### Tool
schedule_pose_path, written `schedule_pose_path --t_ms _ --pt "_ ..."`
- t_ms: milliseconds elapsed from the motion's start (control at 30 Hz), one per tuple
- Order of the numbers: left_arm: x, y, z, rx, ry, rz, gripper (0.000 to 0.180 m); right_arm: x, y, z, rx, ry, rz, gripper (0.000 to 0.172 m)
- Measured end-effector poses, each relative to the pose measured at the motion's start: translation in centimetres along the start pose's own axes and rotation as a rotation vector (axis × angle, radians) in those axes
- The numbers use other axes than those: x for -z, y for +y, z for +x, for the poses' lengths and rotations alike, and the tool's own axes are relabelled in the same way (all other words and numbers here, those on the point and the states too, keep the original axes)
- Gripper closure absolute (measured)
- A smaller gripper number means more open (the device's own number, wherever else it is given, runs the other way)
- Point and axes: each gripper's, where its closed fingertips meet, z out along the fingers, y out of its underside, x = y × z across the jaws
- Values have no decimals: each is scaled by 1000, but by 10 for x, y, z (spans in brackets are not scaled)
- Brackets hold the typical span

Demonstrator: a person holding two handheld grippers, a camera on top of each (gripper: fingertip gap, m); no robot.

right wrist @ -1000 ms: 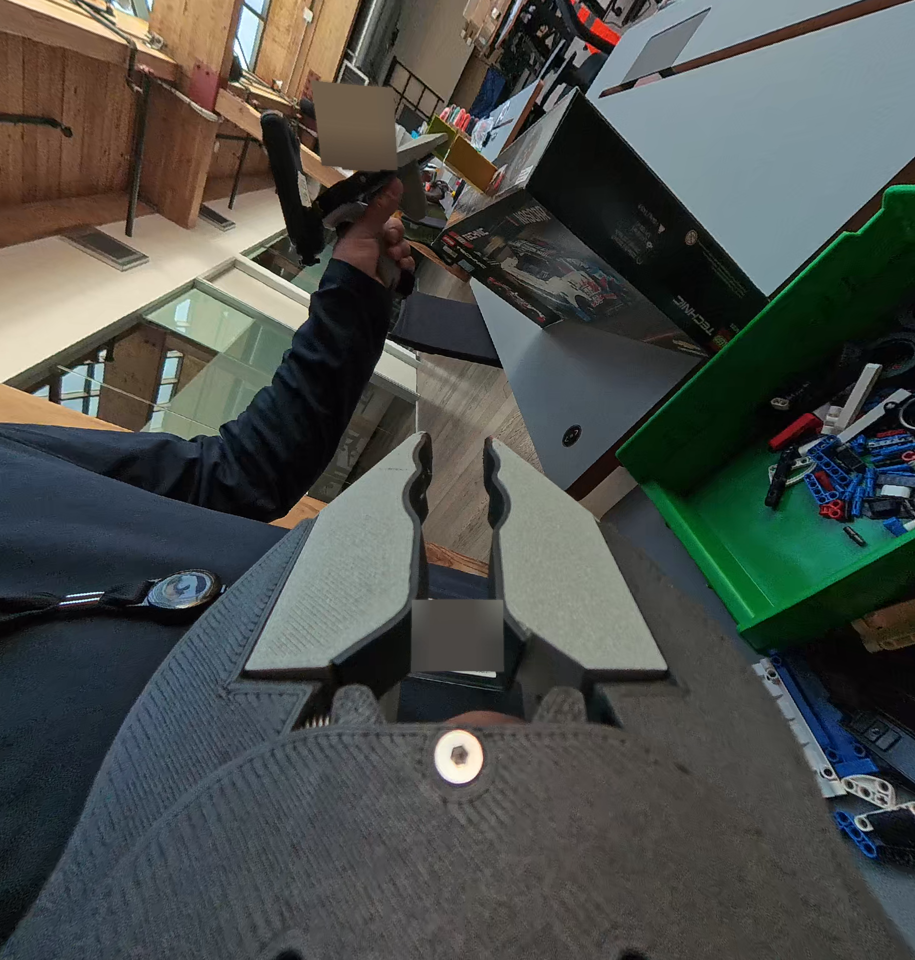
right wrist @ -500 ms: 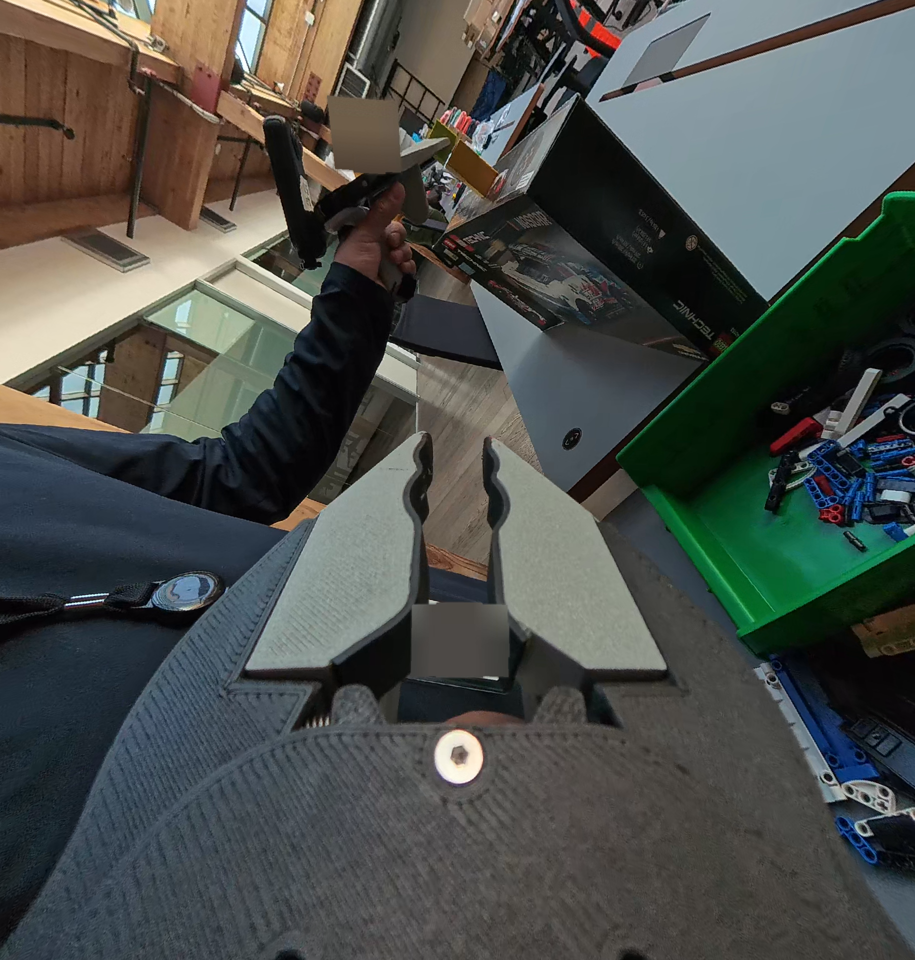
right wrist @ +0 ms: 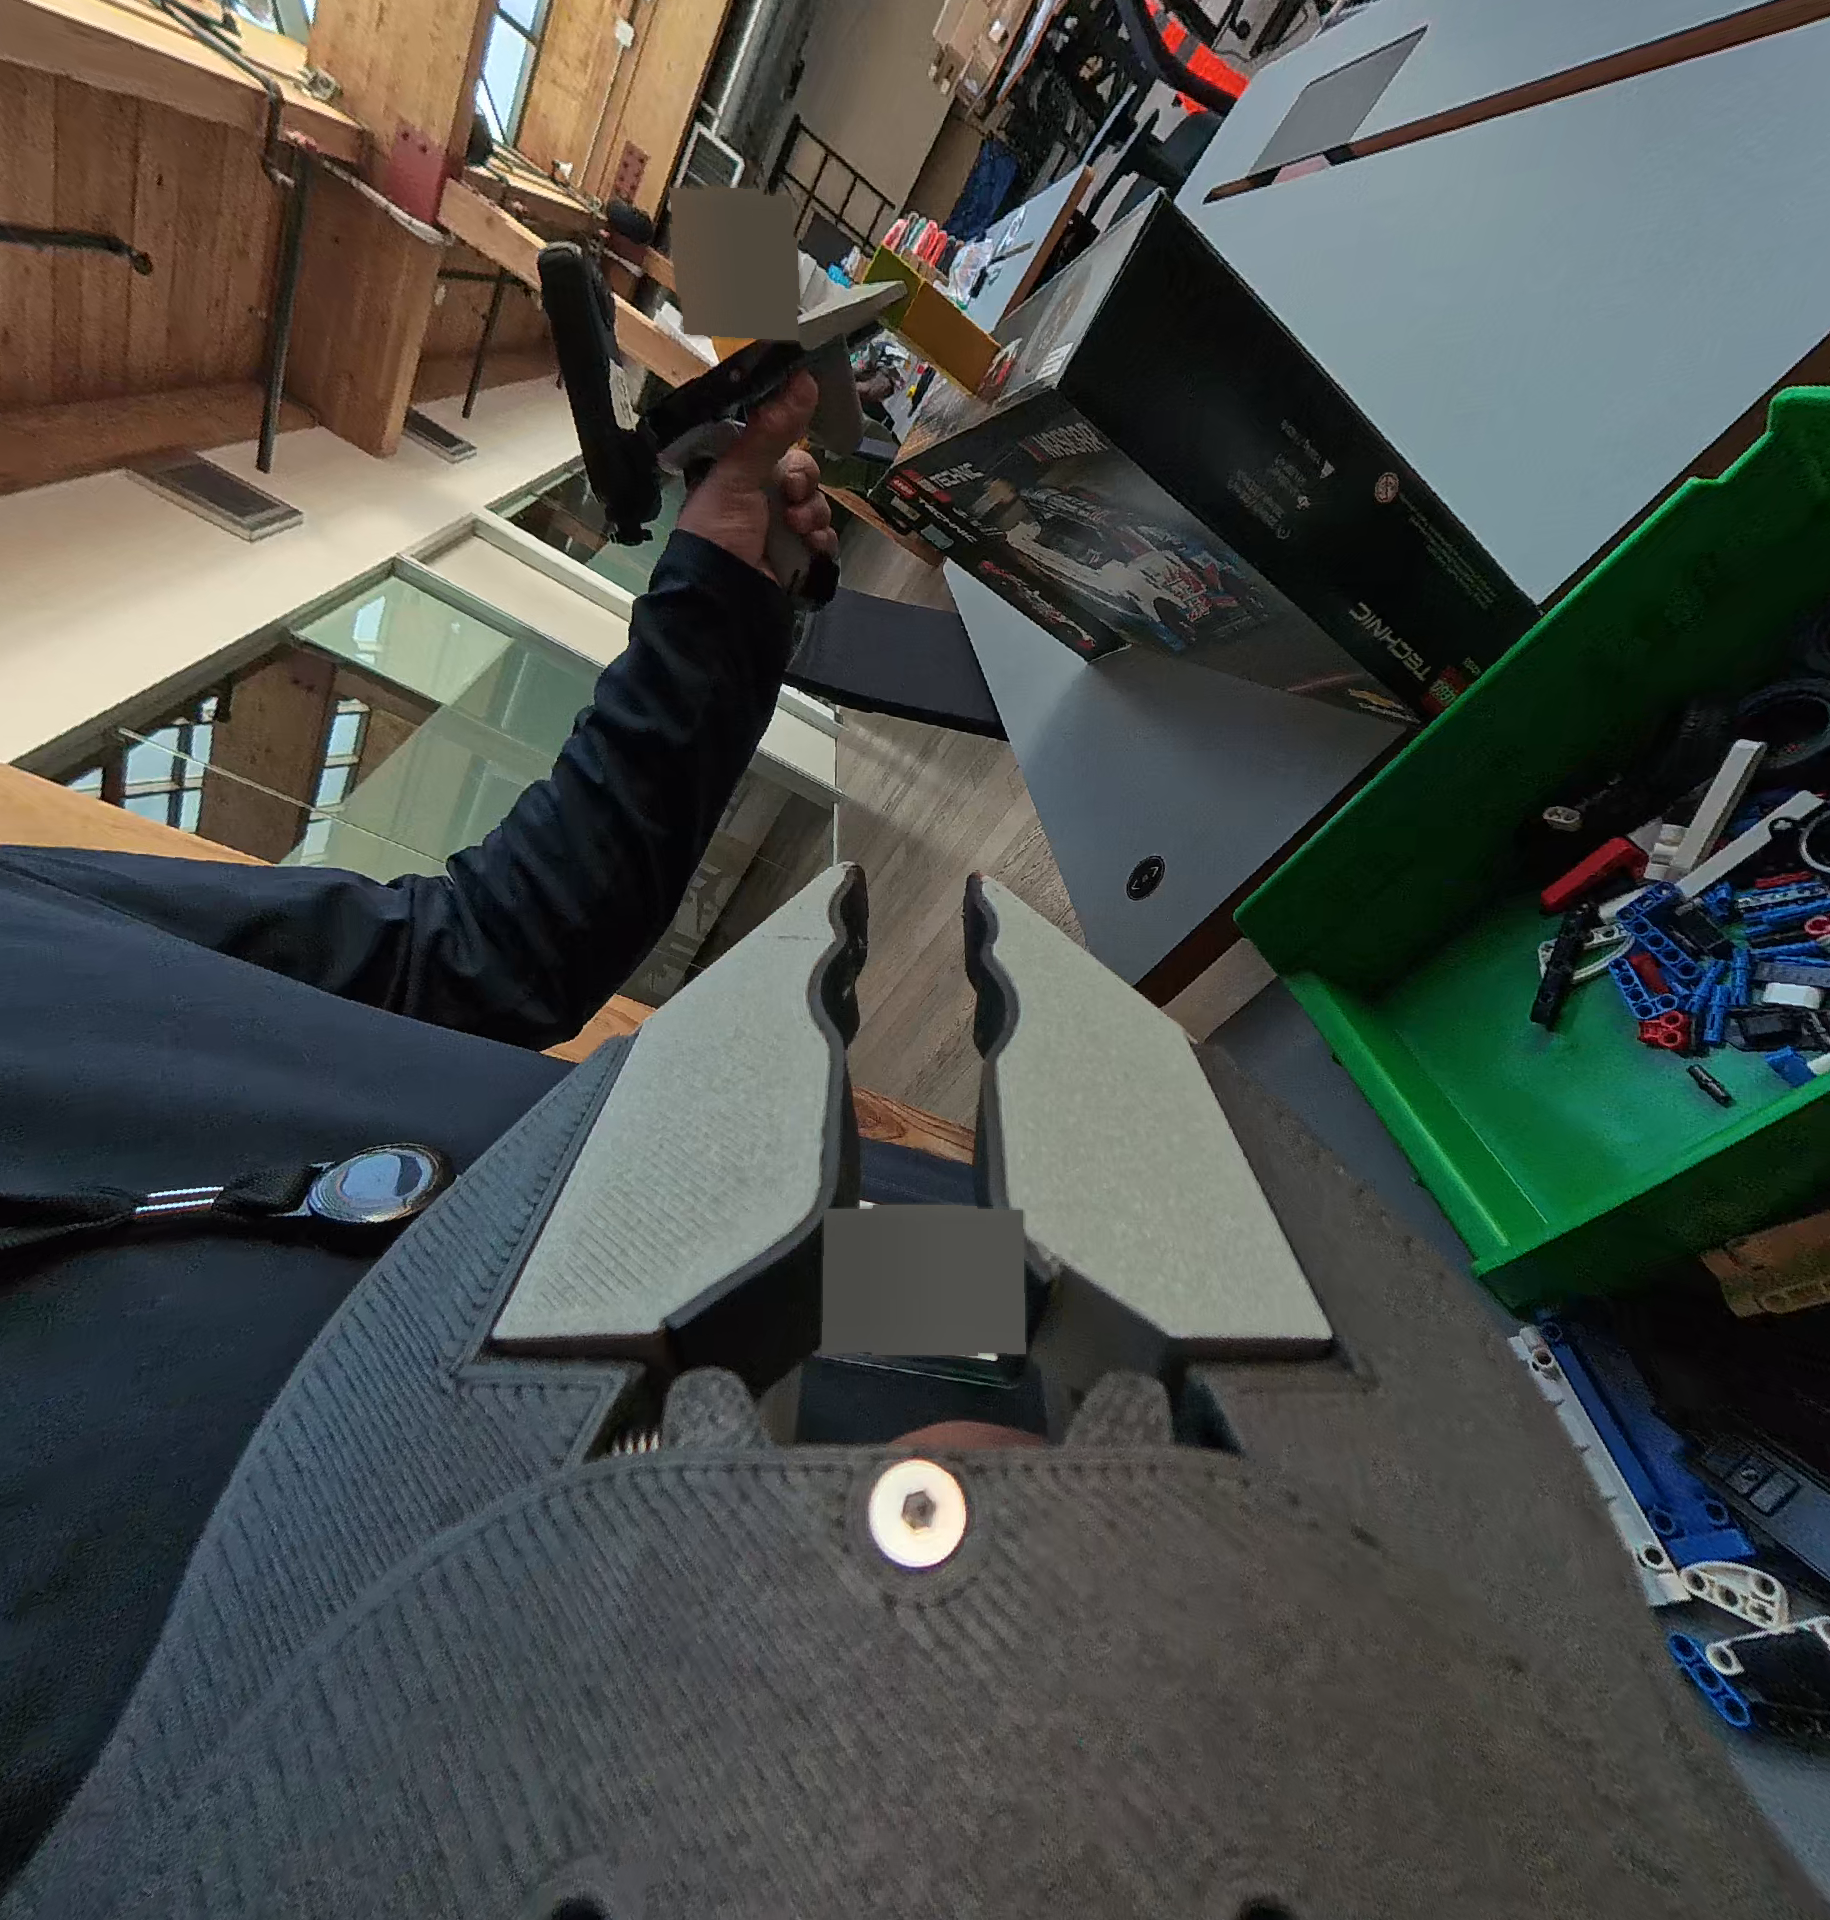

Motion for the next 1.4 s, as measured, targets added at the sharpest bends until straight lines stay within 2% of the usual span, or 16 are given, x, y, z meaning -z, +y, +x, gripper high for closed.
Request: schedule_pose_path --t_ms 233,333,400,467,567,633,700,800,900,1000,1133,1233,1400 --pt "8 -1 0 -4 -9 6 116 0 2 3 0 11 -6 156" --pt "26 -6 7 -58 -8 19 96 4 3 6 18 36 -7 155" --pt "43 -12 31 -117 67 61 91 11 5 11 51 87 -12 154" --pt "61 -11 74 -211 219 111 94 23 6 20 94 163 -2 154" --pt "82 20 149 -361 468 124 99 56 2 40 167 328 50 153" --pt "94 65 208 -385 708 66 109 91 -1 57 207 464 104 153" --pt "100 122 258 -378 905 -37 114 136 1 77 231 618 157 153" --pt "105 202 312 -326 1072 -230 120 226 19 109 250 907 199 150" --pt "115 253 350 -285 1161 -368 124 330 58 140 193 1159 218 148" --pt "126 276 379 -288 1191 -432 124 430 113 177 87 1364 176 144" --pt "126 295 407 -304 1127 -512 123 535 166 229 -17 1506 74 139" --pt "126 304 429 -268 1061 -580 126 596 182 274 -63 1543 7 135" --pt "127 315 460 -309 909 -612 124 674 178 343 -150 1566 -10 127"
